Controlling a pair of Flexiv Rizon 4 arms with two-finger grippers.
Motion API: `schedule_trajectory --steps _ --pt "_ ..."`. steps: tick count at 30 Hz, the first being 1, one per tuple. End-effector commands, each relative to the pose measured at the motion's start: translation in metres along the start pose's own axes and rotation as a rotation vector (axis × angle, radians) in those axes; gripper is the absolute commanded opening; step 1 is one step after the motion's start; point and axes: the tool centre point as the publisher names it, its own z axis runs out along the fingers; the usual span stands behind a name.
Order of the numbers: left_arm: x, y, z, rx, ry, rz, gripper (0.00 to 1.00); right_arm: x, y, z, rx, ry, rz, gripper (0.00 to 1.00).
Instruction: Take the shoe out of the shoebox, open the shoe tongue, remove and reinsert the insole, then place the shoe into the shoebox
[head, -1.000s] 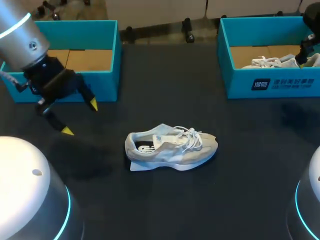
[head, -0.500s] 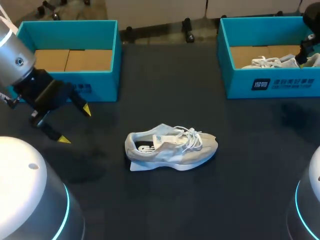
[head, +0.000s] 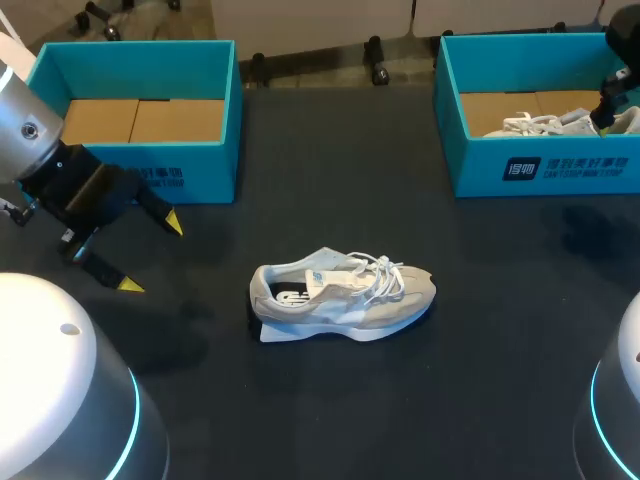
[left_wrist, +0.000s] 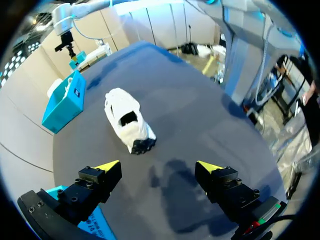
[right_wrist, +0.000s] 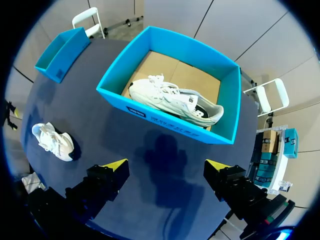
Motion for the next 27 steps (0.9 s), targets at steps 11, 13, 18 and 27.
schedule_trajectory --steps 11,13,18,27 --pt "0.002 0.025 0.009 0.254 -0.037 -0.154 1.00 0.000 0.000 0.000 0.000 -0.002 0.000 1.00" --pt "0.002 0.029 0.013 0.273 -0.046 -0.181 1.00 0.000 0.000 0.000 0.000 -0.002 0.000 1.00" --pt "-0.001 0.040 0.024 0.318 -0.081 -0.242 1.00 0.000 0.000 0.000 0.000 -0.002 0.000 1.00" --pt "-0.010 0.058 0.053 0.369 -0.134 -0.339 1.00 0.000 0.000 0.000 0.000 -0.002 0.000 1.00"
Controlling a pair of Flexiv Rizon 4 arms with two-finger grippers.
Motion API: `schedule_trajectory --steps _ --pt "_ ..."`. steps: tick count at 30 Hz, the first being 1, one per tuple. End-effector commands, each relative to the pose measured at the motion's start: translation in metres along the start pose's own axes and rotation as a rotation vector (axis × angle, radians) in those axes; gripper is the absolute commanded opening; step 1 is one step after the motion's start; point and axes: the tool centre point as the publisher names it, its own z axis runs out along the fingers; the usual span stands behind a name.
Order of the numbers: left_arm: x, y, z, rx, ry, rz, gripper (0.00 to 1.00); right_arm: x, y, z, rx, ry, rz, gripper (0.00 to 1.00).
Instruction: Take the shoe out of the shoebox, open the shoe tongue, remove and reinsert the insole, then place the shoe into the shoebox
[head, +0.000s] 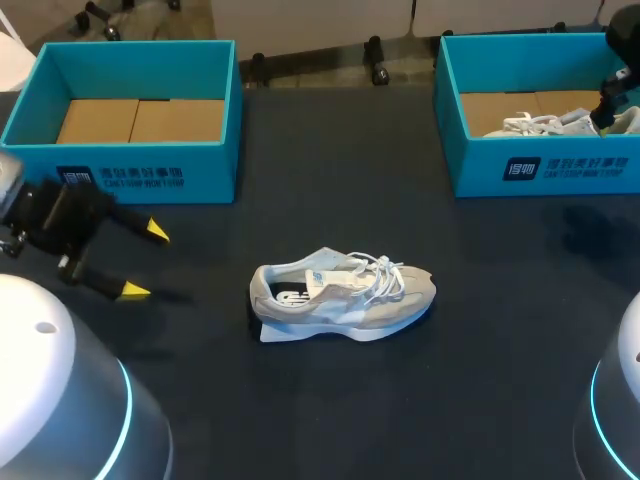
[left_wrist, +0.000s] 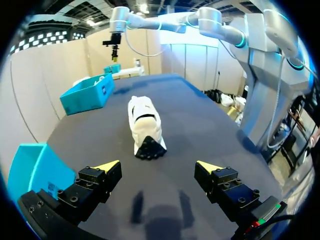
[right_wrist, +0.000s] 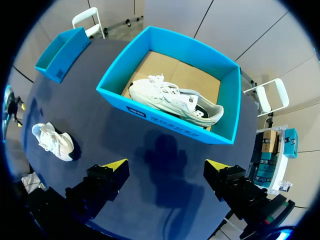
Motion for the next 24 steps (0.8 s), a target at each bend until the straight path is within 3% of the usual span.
schedule_trajectory --steps 1,24 --pt "-0.006 0.012 0.018 0.041 -0.028 -0.034 1.00 0.000 0.000 0.000 0.000 -0.002 0.000 1.00" --pt "-0.030 0.032 0.085 0.137 -0.149 -0.206 1.00 0.000 0.000 0.000 0.000 -0.002 0.000 1.00"
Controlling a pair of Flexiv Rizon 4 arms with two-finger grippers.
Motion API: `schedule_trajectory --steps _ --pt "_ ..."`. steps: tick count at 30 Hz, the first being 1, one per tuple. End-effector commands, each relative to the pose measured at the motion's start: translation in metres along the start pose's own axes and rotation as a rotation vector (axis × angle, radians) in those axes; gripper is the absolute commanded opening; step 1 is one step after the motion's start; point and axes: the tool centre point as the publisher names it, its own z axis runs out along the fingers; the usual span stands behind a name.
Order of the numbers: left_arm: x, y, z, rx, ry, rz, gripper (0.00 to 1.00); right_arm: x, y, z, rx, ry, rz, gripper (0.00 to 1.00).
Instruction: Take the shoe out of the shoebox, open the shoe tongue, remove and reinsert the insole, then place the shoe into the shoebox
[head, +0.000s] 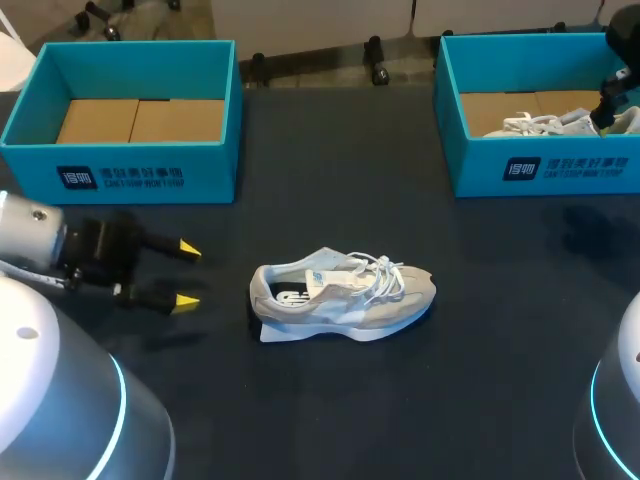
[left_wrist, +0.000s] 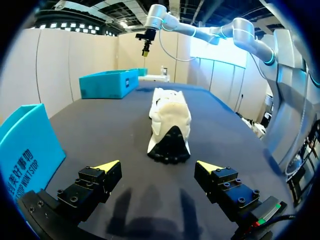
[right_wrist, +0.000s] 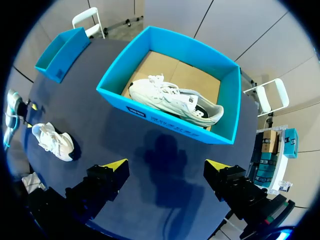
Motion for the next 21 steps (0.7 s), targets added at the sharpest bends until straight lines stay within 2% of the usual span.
schedule_trajectory --steps 1,21 --pt "0.0023 0.0008 0.0119 0.015 -0.013 -0.002 1.00 0.0004 -0.0003 0.0001 0.000 -0.002 0.000 1.00" --pt "0.0023 0.0008 0.0119 0.015 -0.013 -0.002 1.00 0.0004 -0.0003 0.0001 0.000 -0.002 0.000 1.00"
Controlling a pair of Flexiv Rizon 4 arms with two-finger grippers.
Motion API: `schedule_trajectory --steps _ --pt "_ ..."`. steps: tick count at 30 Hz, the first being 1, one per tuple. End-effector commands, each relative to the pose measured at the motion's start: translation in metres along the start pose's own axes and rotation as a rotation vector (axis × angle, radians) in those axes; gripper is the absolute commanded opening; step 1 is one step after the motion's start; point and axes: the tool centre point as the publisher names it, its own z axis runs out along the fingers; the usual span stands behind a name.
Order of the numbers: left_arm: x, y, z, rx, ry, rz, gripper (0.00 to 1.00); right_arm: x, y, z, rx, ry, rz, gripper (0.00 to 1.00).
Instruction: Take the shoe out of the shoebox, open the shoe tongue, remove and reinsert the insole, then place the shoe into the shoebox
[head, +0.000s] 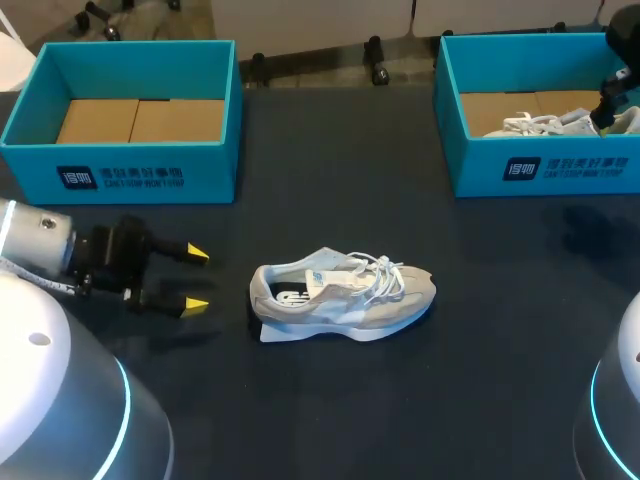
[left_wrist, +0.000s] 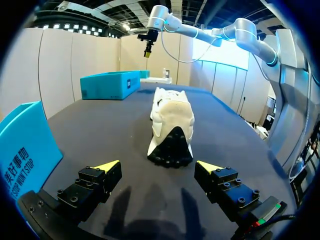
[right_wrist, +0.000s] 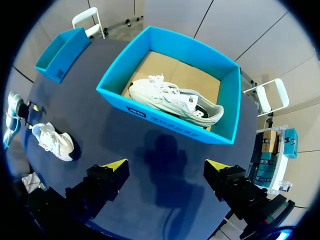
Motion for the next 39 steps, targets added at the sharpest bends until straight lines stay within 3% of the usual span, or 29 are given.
schedule_trajectory --steps 1,7,24,39 --pt "0.002 -0.001 0.000 0.002 0.003 -0.004 1.00 0.000 0.000 0.000 0.000 -0.002 0.000 1.00" --pt "0.013 -0.004 0.012 0.007 -0.002 -0.006 1.00 0.000 0.000 0.000 0.000 -0.002 0.000 1.00" --pt "0.009 -0.017 0.053 -0.001 -0.036 -0.002 1.00 0.000 0.000 0.000 0.000 -0.002 0.000 1.00" --pt "0.020 -0.017 0.078 -0.024 -0.009 0.015 1.00 0.000 0.000 0.000 0.000 -0.002 0.000 1.00"
